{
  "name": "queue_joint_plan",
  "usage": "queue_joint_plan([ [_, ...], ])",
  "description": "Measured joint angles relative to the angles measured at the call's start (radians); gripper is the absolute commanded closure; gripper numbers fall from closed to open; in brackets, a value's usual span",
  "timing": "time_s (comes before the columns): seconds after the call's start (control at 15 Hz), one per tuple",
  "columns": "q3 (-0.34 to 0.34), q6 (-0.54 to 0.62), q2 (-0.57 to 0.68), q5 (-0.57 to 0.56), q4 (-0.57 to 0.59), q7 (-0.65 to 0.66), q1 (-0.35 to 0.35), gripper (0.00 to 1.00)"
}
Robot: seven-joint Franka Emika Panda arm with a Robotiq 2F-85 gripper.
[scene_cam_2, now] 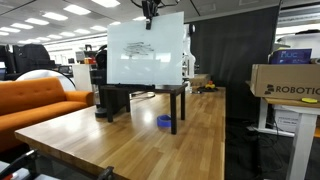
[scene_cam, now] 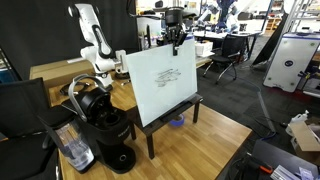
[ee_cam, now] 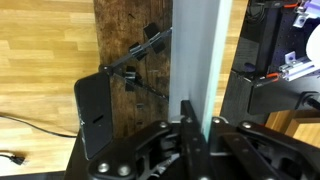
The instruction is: Put the whiteboard on the wooden stand
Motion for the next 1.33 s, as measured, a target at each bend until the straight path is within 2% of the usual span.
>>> queue_joint_plan([
  [0.33,0.0,0.005,0.0,0.022,-0.015,-0.011,-0.023,0.99],
  [1.0,0.0,0.003,0.002,0.029,-0.014,0.014,-0.023,0.99],
  [1.33,0.0,-0.022,0.039,0.03,0.036,0.034,-0.023,0.99],
])
